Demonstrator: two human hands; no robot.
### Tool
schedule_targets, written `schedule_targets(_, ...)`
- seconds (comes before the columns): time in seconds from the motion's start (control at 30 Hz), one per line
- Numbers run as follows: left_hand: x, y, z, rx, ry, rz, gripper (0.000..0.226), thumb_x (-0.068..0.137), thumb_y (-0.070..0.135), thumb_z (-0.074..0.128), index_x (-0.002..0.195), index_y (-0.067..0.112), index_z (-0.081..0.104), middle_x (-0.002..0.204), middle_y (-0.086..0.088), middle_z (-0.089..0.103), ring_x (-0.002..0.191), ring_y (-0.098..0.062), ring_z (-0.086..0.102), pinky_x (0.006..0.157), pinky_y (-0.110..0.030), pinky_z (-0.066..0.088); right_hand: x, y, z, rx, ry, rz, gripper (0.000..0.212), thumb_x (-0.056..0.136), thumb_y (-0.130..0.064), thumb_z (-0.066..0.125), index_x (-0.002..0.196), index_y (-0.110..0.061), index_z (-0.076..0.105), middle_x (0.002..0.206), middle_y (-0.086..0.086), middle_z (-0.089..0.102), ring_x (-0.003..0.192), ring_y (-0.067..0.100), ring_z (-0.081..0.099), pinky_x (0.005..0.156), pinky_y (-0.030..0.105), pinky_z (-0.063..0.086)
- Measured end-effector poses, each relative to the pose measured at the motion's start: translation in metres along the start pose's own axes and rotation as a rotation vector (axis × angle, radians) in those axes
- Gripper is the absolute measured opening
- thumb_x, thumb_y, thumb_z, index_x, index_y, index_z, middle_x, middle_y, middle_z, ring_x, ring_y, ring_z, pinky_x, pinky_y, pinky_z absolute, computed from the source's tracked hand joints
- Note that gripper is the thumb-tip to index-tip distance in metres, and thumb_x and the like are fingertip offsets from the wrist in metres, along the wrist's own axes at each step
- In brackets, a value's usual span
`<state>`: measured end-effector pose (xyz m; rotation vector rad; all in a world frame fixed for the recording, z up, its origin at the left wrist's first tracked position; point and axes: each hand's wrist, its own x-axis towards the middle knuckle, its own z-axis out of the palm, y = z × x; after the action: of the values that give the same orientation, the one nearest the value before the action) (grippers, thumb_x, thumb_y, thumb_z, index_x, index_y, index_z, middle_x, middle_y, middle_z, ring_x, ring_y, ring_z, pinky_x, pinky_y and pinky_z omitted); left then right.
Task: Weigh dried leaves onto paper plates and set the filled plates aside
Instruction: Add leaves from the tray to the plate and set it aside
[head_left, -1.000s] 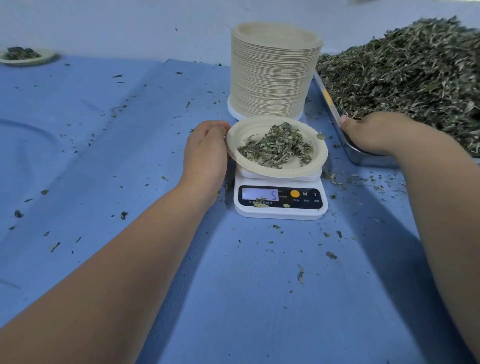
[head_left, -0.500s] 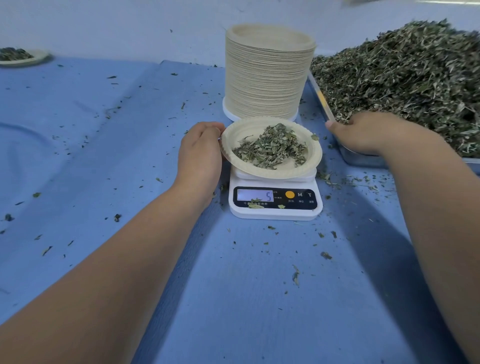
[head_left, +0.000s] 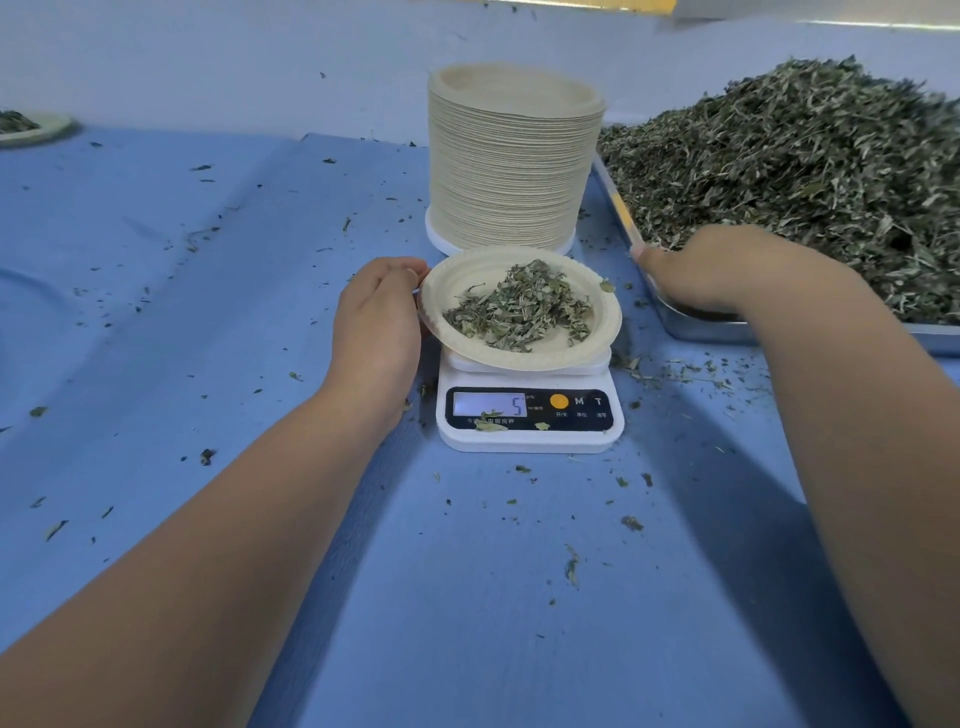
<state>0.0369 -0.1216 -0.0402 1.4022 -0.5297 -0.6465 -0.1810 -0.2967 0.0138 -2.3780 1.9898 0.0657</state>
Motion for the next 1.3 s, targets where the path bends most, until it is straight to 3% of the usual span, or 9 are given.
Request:
schedule_targets(0.1, 0.001, 0.0, 0.0, -0.008, 0.004, -0.001, 0.03, 0.087, 0.018, 0.044, 0.09, 0.024, 0.073, 0.108, -0.001, 0.072, 0.09, -0.011, 0.067, 0.094, -0.05, 0.058, 0.001, 0.011, -0.002, 0.058, 0.045, 0.039, 0.085, 0.098, -0.073, 0.02, 0.111, 0.0, 0.062, 0.106, 0.02, 0.063, 0.082, 0.032, 0.055, 0.078, 0.04, 0.043)
schedule_targets(0.2, 0.0, -0.001, 0.0, 0.0, 0.008, 0.008, 0.03, 0.086, 0.02, 0.044, 0.089, 0.026, 0.073, 0.108, 0.0, 0.072, 0.095, -0.013, 0.068, 0.095, -0.048, 0.058, 0.001, 0.016, 0.007, 0.032, -0.107, 0.003, 0.089, 0.099, -0.071, 0.011, 0.134, -0.004, 0.057, 0.143, 0.022, 0.052, 0.125, 0.038, 0.05, 0.1, 0.043, 0.037)
schedule_targets(0.47, 0.006, -0.005, 0.0, -0.015, 0.022, 0.004, 0.032, 0.088, 0.016, 0.044, 0.086, 0.028, 0.073, 0.097, 0.007, 0.072, 0.08, -0.001, 0.067, 0.081, -0.033, 0.06, -0.001, 0.014, -0.001, 0.073, -0.165, -0.083, 0.09, 0.097, -0.074, 0.017, 0.135, -0.003, 0.057, 0.146, 0.021, 0.049, 0.129, 0.035, 0.05, 0.102, 0.044, 0.036)
schedule_targets(0.6, 0.006, -0.005, -0.001, -0.012, 0.017, 0.006, 0.031, 0.085, 0.017, 0.044, 0.085, 0.028, 0.073, 0.098, 0.006, 0.072, 0.084, -0.003, 0.068, 0.086, -0.038, 0.06, 0.002, 0.016, -0.009, 0.162, 0.02, -0.16, 0.059, 0.101, -0.057, 0.042, 0.073, -0.007, 0.057, 0.083, 0.017, 0.062, 0.073, 0.03, 0.057, 0.067, 0.036, 0.045)
schedule_targets(0.7, 0.004, -0.003, -0.001, 0.0, 0.011, -0.001, 0.032, 0.081, 0.02, 0.044, 0.084, 0.029, 0.074, 0.105, 0.003, 0.074, 0.101, -0.015, 0.069, 0.095, -0.048, 0.058, -0.002, 0.013, -0.007, 0.081, 0.063, -0.139, 0.064, 0.104, -0.058, 0.032, 0.113, -0.007, 0.069, 0.115, 0.02, 0.067, 0.103, 0.037, 0.061, 0.086, 0.042, 0.049)
schedule_targets(0.77, 0.004, -0.003, -0.001, 0.004, 0.008, -0.008, 0.033, 0.08, 0.021, 0.044, 0.08, 0.032, 0.075, 0.107, 0.001, 0.075, 0.104, -0.018, 0.069, 0.095, -0.052, 0.058, -0.005, 0.008, -0.002, 0.01, -0.081, -0.094, 0.084, 0.101, -0.068, 0.014, 0.146, -0.007, 0.049, 0.152, 0.019, 0.045, 0.136, 0.037, 0.044, 0.109, 0.046, 0.036)
schedule_targets(0.87, 0.003, -0.002, -0.001, 0.032, 0.005, -0.004, 0.034, 0.078, 0.024, 0.044, 0.073, 0.038, 0.075, 0.108, 0.0, 0.074, 0.104, -0.018, 0.07, 0.095, -0.052, 0.058, -0.005, 0.0, 0.004, 0.043, -0.16, -0.082, 0.097, 0.094, -0.076, 0.004, 0.153, -0.007, 0.038, 0.159, 0.018, 0.034, 0.144, 0.037, 0.035, 0.117, 0.048, 0.029)
schedule_targets(1.1, 0.002, -0.001, -0.001, 0.019, 0.017, -0.002, 0.031, 0.075, 0.026, 0.044, 0.075, 0.035, 0.074, 0.108, 0.001, 0.074, 0.101, -0.016, 0.07, 0.094, -0.053, 0.058, -0.001, -0.008, 0.018, 0.079, -0.053, -0.08, 0.082, 0.101, -0.067, 0.021, 0.113, 0.002, 0.063, 0.104, 0.019, 0.064, 0.092, 0.033, 0.06, 0.072, 0.034, 0.041)
schedule_targets(1.3, 0.001, 0.0, -0.001, 0.026, 0.018, 0.002, 0.031, 0.073, 0.027, 0.045, 0.075, 0.034, 0.075, 0.108, 0.0, 0.073, 0.103, -0.019, 0.069, 0.096, -0.054, 0.056, 0.005, -0.003, 0.016, 0.226, 0.077, -0.073, 0.065, 0.102, -0.059, 0.037, 0.065, -0.008, 0.049, 0.064, 0.011, 0.05, 0.061, 0.027, 0.049, 0.056, 0.033, 0.038)
